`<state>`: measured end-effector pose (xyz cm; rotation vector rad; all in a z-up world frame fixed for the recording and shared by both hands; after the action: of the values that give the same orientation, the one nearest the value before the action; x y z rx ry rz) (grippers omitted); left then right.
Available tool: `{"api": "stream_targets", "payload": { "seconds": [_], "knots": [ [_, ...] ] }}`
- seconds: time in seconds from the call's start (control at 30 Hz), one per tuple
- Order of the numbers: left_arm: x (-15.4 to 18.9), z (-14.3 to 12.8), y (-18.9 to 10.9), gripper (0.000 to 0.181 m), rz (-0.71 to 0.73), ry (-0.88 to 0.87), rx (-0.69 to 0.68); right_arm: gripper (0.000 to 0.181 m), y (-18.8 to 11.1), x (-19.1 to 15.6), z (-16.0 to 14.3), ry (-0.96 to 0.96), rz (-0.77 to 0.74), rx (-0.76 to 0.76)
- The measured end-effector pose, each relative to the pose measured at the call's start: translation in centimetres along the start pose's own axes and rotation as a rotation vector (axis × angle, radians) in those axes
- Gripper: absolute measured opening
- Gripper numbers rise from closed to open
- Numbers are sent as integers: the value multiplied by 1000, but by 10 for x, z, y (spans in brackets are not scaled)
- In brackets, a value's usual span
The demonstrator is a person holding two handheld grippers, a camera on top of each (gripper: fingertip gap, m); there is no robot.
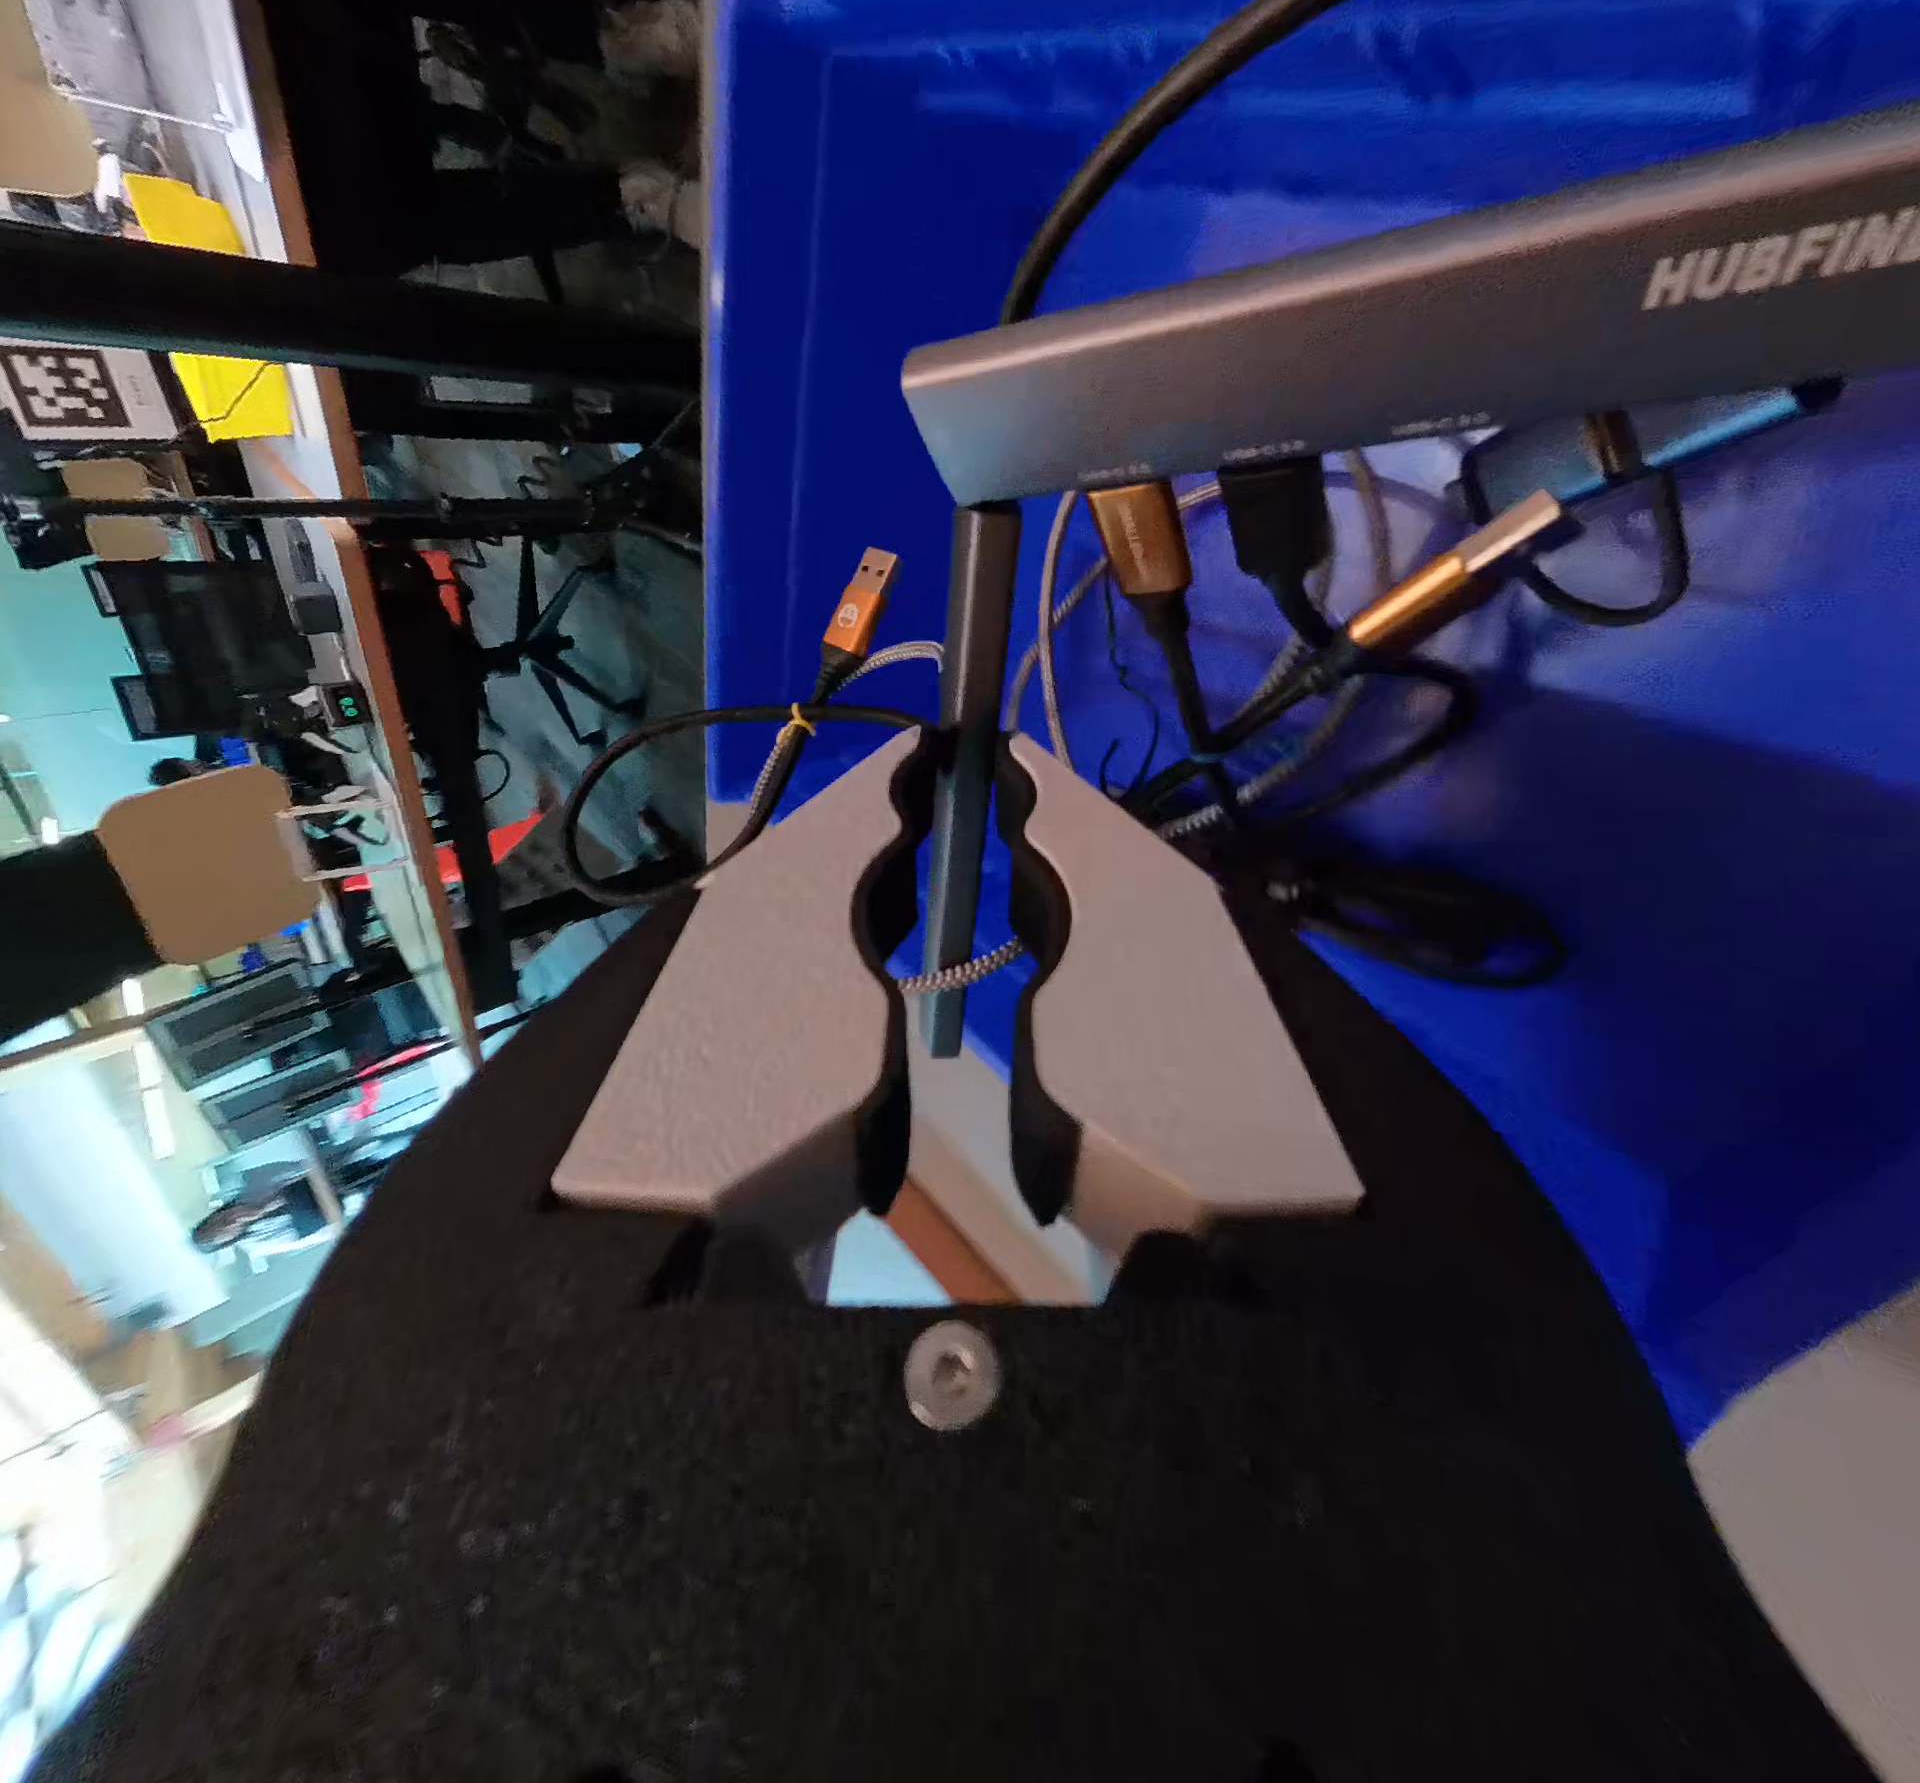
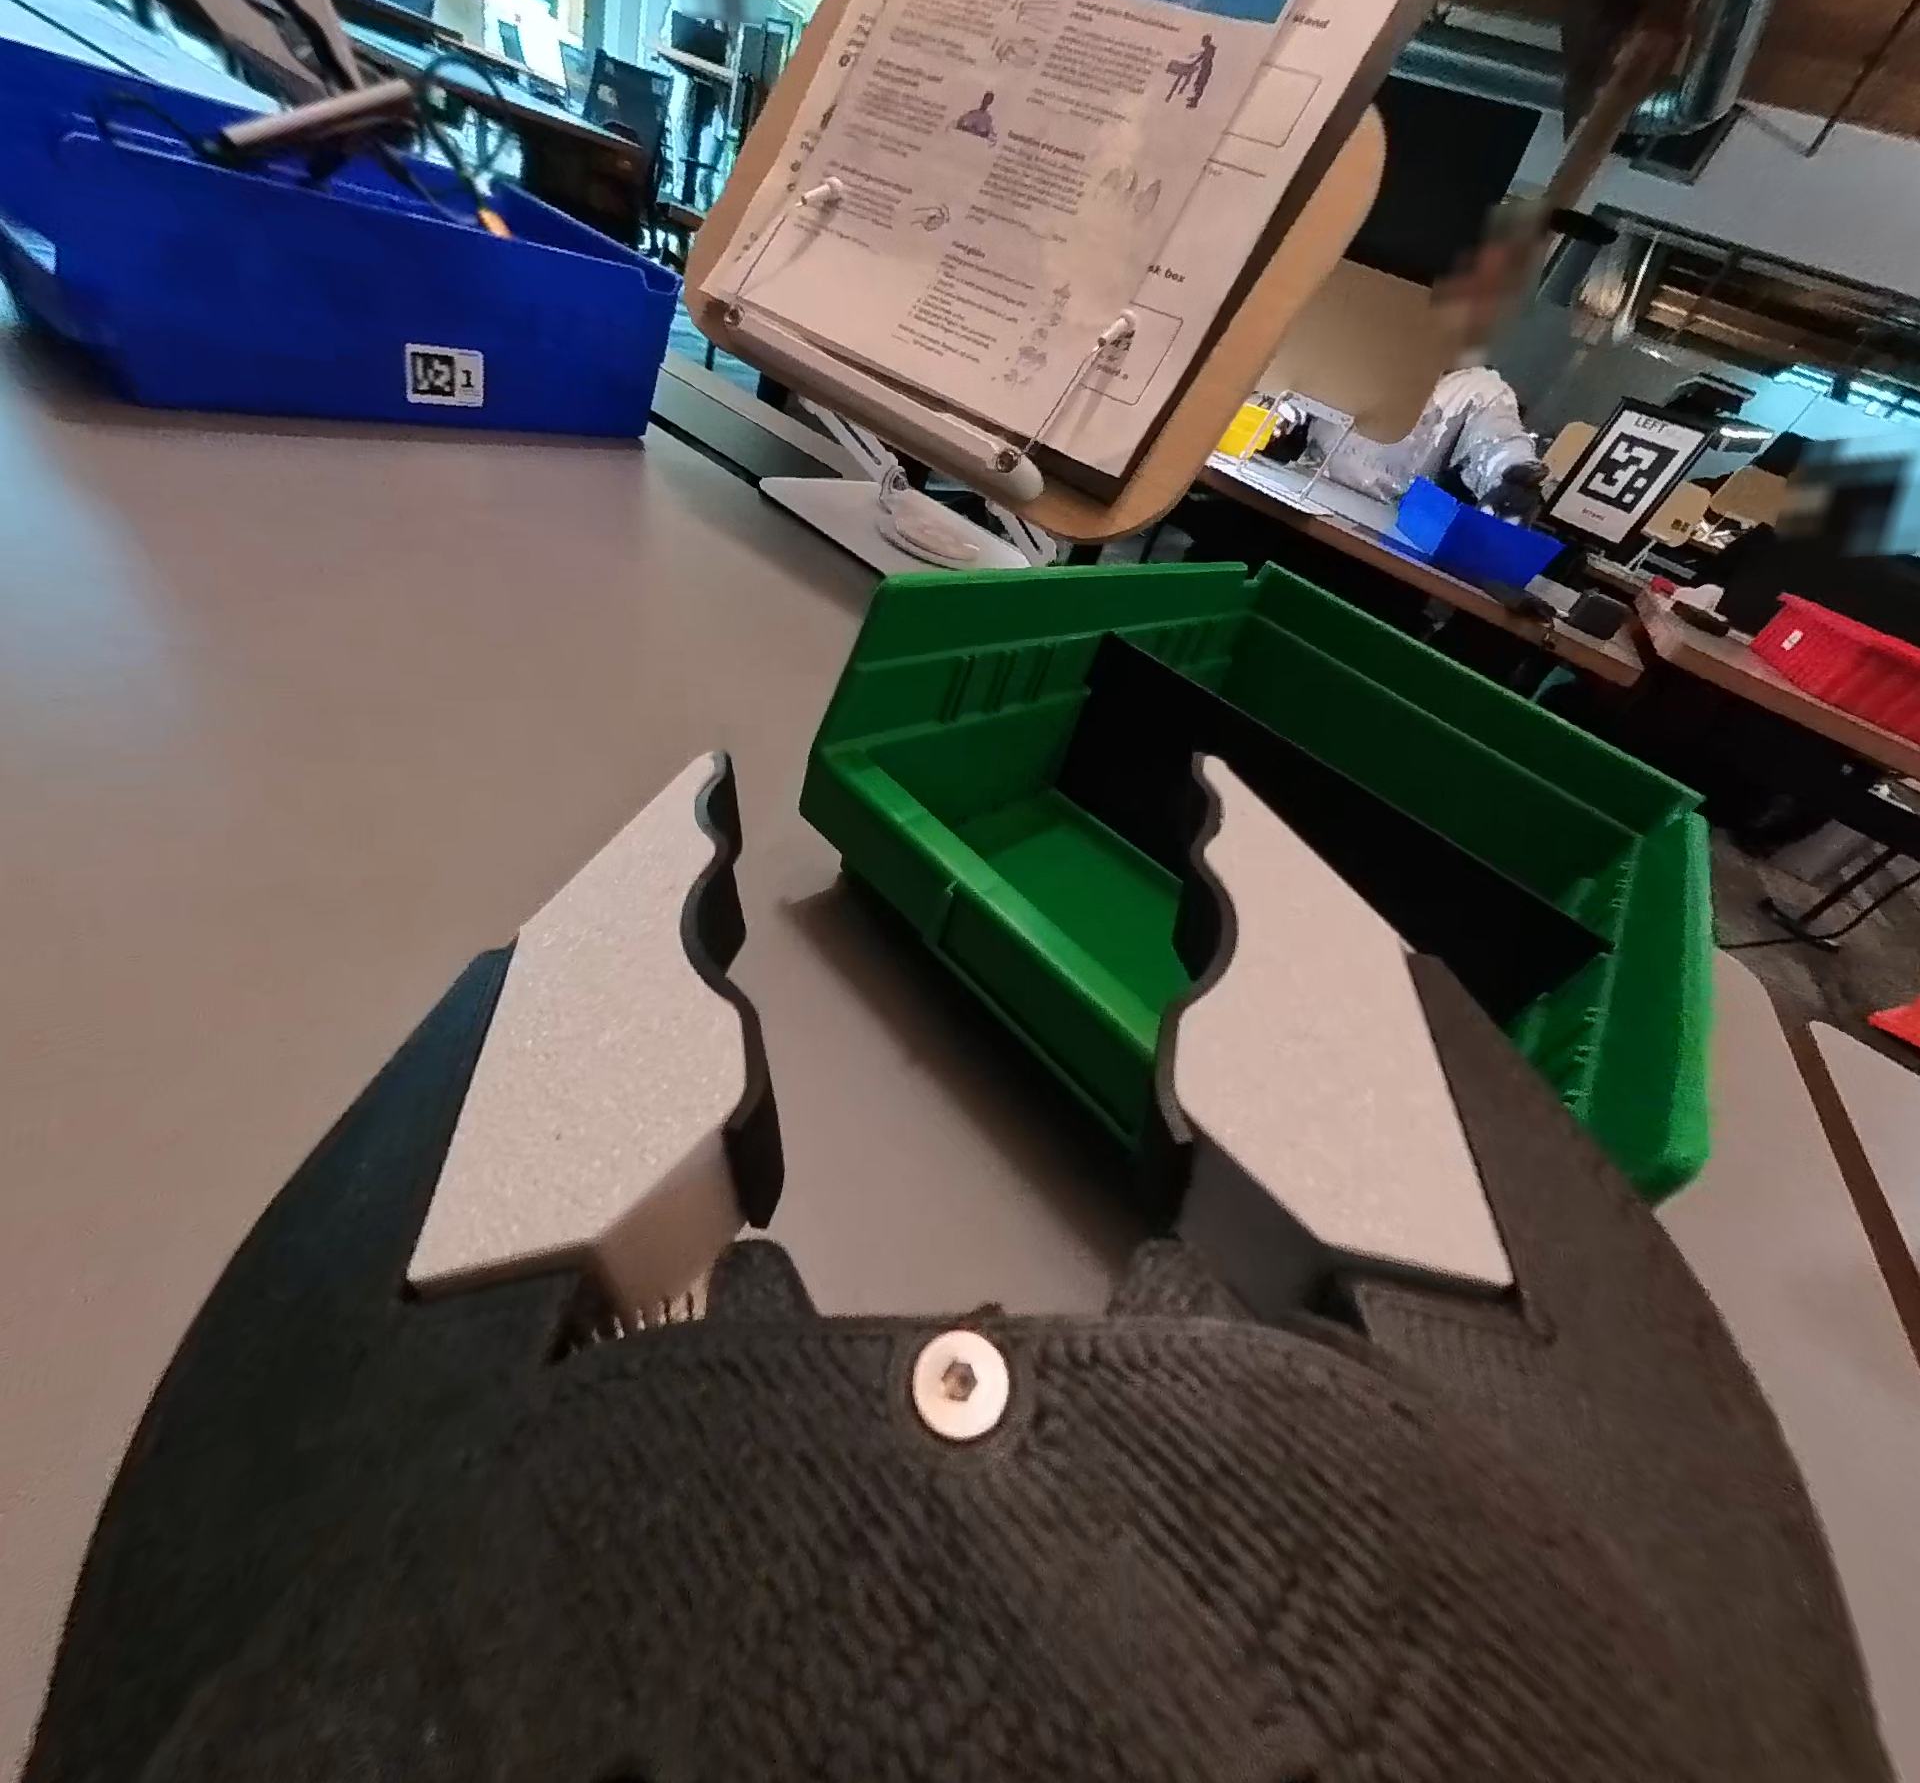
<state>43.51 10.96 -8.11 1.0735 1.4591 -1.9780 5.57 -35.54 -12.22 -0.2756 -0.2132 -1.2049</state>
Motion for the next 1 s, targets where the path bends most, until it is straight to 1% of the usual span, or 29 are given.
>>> {"api": "stream_targets", "payload": {
  "seconds": [0.03, 0.13, 0.23, 0.3, 0.33, 0.4, 0.43, 0.5, 0.57, 0.6, 0.63, 0.67, 0.73, 0.8, 1.0],
  "knots": [
    [4, -3, -2, 8, -17, 48, -31, 84, 1, -1, -1, -7, 4, -9],
    [19, -11, -3, 8, -75, 179, -132, 84, 2, -3, -4, -13, -1, -35],
    [27, -11, -4, 8, -114, 188, -149, 84, 1, -3, -7, -13, -11, -47],
    [28, -12, -6, 8, -116, 203, -180, 84, 0, -3, -7, -4, -18, -36],
    [26, -13, -8, 0, -103, 212, -198, 84, -1, -3, -7, 5, -19, -28],
    [13, -10, -13, 0, -29, 178, -203, 84, -1, -3, -5, 17, -18, -11],
    [7, -5, -18, 0, -17, 122, -174, 84, -1, -3, -4, 15, -19, -8],
    [-2, 7, -28, 0, -31, 4, -92, 84, -1, -4, -4, 6, -16, -13],
    [-3, 8, -30, 0, -50, 9, -102, 84, 0, -5, -4, 6, -8, -18],
    [3, 6, -29, 0, -83, 30, -120, 84, 1, -6, -5, 4, -4, -23],
    [8, 5, -26, 4, -97, 49, -133, 84, 1, -6, -5, 1, -4, -26],
    [13, 4, -21, 19, -87, 65, -145, 84, 1, -6, -4, -1, -4, -25],
    [19, -1, -10, 30, -61, 85, -189, 84, 0, -6, -4, -1, -7, -21],
    [26, -6, 2, 32, -63, 86, -219, 84, 0, -7, -4, 2, -5, -21],
    [40, -19, 26, 35, -163, 97, -267, 84, 2, -8, -8, -4, 4, -50]
  ]
}}
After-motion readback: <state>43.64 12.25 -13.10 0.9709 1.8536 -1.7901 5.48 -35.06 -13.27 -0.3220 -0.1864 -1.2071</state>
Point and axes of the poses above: each gripper's, where its closed fingertips meet, y out along the fingers, z out of its top, x = y × z across the jaws, the point moved 5 cm from there along -y, back along the fingers, and after that the axes turned 8 degrees about z, right-handed, at the moved point
